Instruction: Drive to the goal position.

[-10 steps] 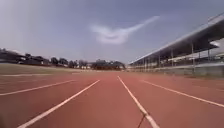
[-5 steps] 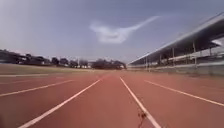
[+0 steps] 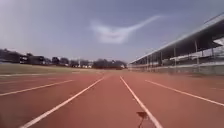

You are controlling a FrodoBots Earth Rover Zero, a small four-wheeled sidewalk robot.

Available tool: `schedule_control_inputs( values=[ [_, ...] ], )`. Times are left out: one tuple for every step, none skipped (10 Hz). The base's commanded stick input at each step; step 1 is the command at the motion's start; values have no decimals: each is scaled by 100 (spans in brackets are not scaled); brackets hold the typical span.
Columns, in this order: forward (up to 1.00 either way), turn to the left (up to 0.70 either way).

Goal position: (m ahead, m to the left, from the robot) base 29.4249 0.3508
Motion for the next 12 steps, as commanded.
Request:
schedule_control_inputs(
  values=[
    [70,0],
    [70,0],
    [70,0],
    [70,0],
    [70,0],
    [70,0],
    [70,0],
    [70,0],
    [70,0],
    [70,0],
    [70,0],
    [70,0]
  ],
)
